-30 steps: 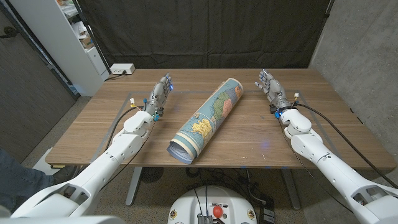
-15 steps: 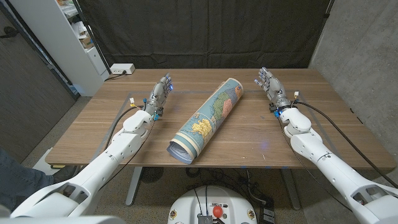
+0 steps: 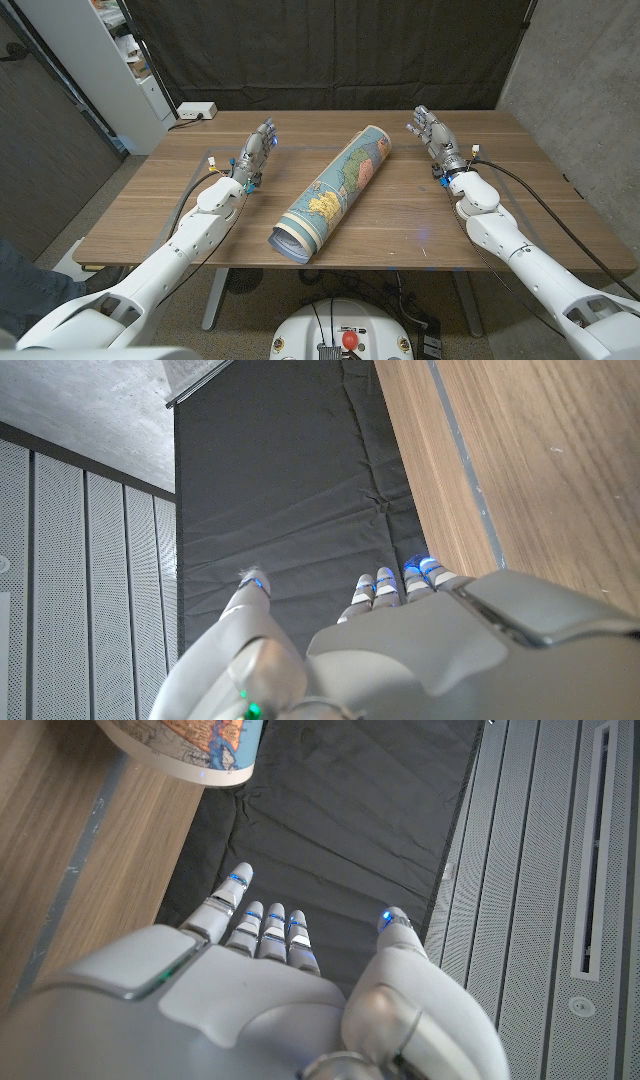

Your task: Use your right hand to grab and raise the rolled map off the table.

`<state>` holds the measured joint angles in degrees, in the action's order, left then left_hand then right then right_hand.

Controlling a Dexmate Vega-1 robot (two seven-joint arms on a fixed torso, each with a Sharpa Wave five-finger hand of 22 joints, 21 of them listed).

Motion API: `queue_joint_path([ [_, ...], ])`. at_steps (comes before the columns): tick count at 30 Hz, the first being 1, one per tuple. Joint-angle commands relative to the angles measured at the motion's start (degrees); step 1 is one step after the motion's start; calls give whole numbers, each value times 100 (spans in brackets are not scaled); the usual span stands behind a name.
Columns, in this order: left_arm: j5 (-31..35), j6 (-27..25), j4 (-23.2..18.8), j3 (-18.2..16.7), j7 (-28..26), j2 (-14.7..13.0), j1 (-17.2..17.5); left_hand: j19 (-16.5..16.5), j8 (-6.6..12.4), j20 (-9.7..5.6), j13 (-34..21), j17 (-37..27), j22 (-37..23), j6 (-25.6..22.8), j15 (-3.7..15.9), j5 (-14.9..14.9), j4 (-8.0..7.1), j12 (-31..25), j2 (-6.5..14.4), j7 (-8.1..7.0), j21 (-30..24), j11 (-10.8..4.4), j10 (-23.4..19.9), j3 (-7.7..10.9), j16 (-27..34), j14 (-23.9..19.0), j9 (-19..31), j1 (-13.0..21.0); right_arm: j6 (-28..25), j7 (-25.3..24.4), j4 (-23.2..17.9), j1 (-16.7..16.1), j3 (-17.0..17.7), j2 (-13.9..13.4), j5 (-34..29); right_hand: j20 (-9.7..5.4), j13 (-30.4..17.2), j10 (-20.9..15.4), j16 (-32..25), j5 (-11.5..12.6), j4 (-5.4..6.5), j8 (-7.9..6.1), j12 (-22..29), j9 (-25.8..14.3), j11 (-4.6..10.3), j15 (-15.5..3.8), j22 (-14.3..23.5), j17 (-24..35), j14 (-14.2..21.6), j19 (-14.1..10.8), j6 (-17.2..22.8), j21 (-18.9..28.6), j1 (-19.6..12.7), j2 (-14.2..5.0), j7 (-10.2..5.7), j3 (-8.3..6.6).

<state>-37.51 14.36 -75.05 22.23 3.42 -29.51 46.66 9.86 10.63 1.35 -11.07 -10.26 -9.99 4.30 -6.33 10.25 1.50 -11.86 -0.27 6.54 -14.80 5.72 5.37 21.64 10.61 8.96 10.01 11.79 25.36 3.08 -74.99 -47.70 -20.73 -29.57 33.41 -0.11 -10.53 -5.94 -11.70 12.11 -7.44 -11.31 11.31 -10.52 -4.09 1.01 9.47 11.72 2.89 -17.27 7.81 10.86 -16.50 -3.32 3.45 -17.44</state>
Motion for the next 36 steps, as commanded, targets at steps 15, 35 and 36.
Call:
queue_joint_path([
  [15, -33, -14, -43, -17, 45, -30, 19, 250, 19, 54, -17, -23, -27, -61, 6, 17, 33, -41, 65, 11, 33, -10, 1, 3, 30, 30, 26, 19, 177, -201, -294, -67, -101, -252, -625, -28, -34, -56, -53, 35, -38, -11, 21, -31, 37, -24, 28, 11, 71, -86, 23, 60, -87, -1, -57, -32],
  [35, -46, -3, -123, -36, 47, -68, 82, 244, 22, 69, -17, -24, -29, -77, 9, 16, 49, -46, 77, 20, 66, -18, -14, -3, 31, 25, 26, 12, 397, -254, -406, -97, -110, -234, -783, -36, -36, -72, -61, 45, -48, -5, 18, -32, 79, -39, 27, 12, 117, -141, 17, 64, -108, 5, -75, -40],
  [36, -47, -4, -130, -37, 46, -72, 88, 245, 23, 70, -17, -24, -29, -78, 5, 16, 49, -45, 77, 20, 68, -17, -13, -4, 30, 26, 26, 12, 428, -246, -396, -95, -112, -230, -792, -36, -36, -76, -61, 45, -48, -5, 19, -32, 78, -36, 27, 12, 118, -143, 17, 64, -110, 5, -75, -40],
])
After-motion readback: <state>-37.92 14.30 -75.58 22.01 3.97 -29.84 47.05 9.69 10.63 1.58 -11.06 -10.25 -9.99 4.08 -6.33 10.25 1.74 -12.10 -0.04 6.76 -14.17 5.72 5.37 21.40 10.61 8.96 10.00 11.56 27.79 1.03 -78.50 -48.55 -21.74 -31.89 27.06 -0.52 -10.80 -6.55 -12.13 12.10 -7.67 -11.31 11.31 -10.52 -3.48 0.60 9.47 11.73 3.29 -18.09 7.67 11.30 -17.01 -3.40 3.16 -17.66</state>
